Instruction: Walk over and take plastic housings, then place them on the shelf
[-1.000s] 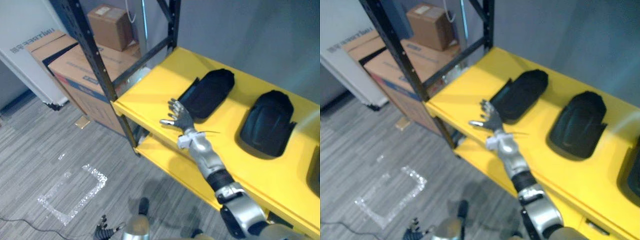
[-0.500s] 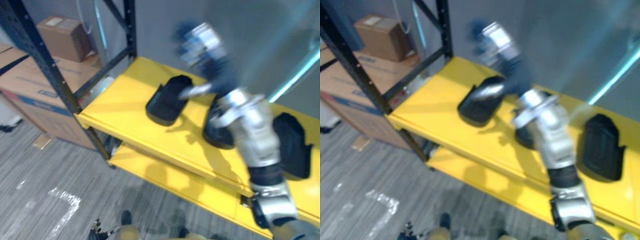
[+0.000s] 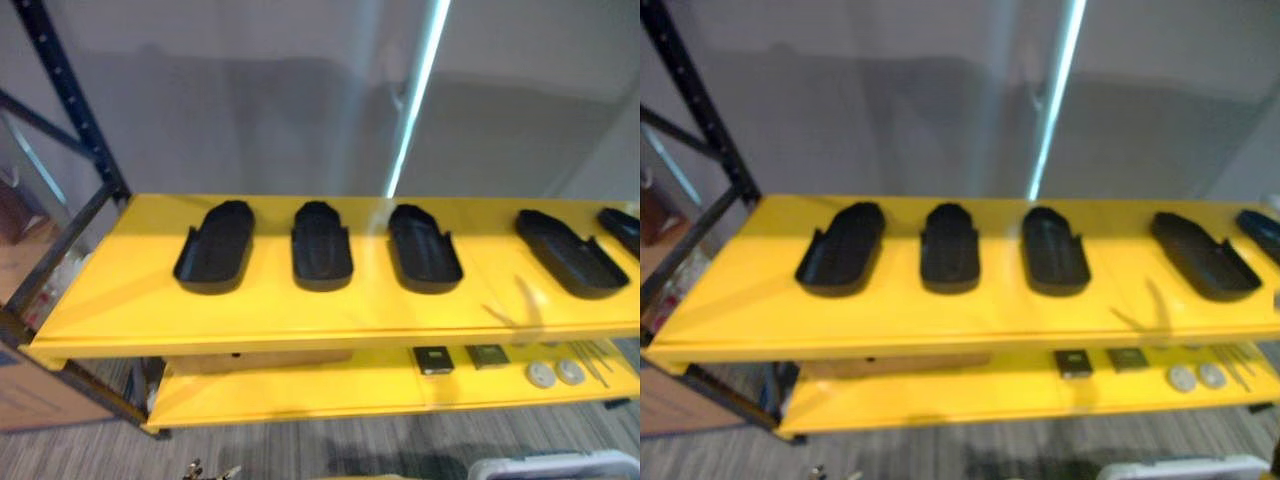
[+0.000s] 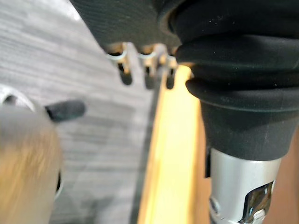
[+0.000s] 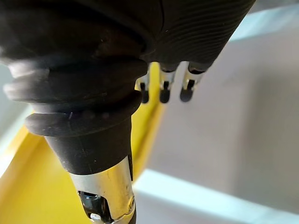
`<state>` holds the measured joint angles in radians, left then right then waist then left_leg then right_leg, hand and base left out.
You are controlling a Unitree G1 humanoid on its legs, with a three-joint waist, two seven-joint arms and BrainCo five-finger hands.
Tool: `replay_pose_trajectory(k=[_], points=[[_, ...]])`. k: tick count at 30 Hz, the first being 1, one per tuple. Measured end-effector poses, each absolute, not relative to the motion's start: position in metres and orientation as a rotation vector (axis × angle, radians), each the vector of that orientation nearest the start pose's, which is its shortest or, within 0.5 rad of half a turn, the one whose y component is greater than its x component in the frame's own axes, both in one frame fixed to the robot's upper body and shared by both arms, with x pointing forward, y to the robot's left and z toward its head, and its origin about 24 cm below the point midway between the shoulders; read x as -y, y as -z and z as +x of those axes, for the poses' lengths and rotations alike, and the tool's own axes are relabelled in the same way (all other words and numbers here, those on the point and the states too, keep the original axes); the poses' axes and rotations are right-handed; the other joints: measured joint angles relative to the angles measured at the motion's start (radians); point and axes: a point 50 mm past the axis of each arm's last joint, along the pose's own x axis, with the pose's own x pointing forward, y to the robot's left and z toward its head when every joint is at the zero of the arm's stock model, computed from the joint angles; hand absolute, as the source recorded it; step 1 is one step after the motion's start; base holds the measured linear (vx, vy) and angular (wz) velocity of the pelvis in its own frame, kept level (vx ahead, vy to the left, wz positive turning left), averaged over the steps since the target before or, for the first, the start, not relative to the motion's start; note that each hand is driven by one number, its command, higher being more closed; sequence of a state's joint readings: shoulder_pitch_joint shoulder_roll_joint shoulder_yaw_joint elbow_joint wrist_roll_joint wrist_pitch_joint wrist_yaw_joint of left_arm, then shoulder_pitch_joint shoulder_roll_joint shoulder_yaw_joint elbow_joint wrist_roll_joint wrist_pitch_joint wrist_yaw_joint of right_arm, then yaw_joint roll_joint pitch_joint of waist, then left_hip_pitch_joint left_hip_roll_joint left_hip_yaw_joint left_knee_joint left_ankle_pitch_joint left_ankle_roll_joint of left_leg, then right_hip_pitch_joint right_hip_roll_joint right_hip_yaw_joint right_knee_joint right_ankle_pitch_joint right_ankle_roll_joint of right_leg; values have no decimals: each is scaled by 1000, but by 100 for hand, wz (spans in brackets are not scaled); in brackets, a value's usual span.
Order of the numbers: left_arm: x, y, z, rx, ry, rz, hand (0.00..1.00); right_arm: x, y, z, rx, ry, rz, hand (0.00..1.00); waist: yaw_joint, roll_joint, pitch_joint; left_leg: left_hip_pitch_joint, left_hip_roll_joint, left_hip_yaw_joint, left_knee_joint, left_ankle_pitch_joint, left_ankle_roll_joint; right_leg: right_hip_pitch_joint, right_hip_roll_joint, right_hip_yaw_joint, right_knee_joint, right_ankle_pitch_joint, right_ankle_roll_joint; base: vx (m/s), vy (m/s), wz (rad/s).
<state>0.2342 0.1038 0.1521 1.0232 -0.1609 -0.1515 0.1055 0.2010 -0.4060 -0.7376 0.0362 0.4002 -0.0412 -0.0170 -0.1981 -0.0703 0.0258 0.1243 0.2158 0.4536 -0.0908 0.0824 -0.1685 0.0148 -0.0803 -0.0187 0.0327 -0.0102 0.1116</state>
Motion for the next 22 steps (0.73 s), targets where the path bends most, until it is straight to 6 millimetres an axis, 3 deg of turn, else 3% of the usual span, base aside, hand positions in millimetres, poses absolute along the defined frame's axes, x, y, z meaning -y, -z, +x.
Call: replay_pose_trajectory(k=[1, 2, 5, 6, 7, 8, 12, 17, 19, 22], points=[[-221, 160, 45, -1079, -450, -49, 0, 386, -66, 131, 9, 861, -152, 0, -6, 1, 0, 1, -2, 4, 0, 0, 0, 0, -3, 0, 0, 0, 0, -19, 17, -9], [-220, 161, 45, -1089, -446, -48, 0, 369, -32, 116, -122, 945, -208, 0, -7, 5, 0, 6, -5, 19, 0, -2, 3, -1, -4, 6, 0, 0, 0, -15, 19, -14], [-217, 162, 45, -1102, -433, -46, 0, 330, 5, 106, -228, 956, -157, 0, -5, 18, 2, 21, -12, 37, 0, -9, 4, 2, -7, 19, 0, 0, 0, 2, 22, -19], [-214, 161, 48, -1097, -410, -36, 0, 308, 26, 106, -310, 927, -142, 0, -1, 22, 3, 20, -19, 39, 0, -11, 7, 3, -12, 20, -1, 0, 0, 14, 29, -3], [-214, 161, 49, -1095, -408, -33, 0, 301, 35, 105, -350, 907, -134, 0, 3, 23, 4, 19, -21, 39, 0, -11, 8, 3, -14, 20, -2, 0, -1, 25, 35, 2], [-212, 161, 53, -1104, -401, -20, 0, 287, 59, 102, -464, 857, -139, 0, 26, 27, 5, 20, -25, 37, 0, -13, 11, 6, -19, 17, -6, 1, -1, 21, 22, 7], [-208, 162, 63, -1124, -369, -2, 0, 268, 95, 107, -629, 801, -91, 0, 62, 39, 14, 20, -42, -1, 0, -20, 17, 33, -40, -20, -14, 1, -1, 48, 25, 26], [-207, 162, 68, -1121, -354, 2, 0, 251, 113, 113, -719, 683, -76, 0, 81, 45, 21, 17, -52, -36, 0, -25, 18, 60, -52, -64, -31, 0, -2, 88, 12, 23], [-206, 162, 70, -1121, -346, -2, 0, 245, 124, 109, -801, 671, -40, 0, 87, 48, 26, 19, -55, -36, 0, -25, 18, 69, -54, -65, -33, 8, 8, 135, 10, 6], [-206, 161, 77, -1115, -339, -4, 0, 235, 149, 82, -986, 669, 116, 0, 108, 46, 52, 48, -56, -42, 0, -39, 11, 110, -55, -78, -54, 5, 6, 88, 7, 4]])
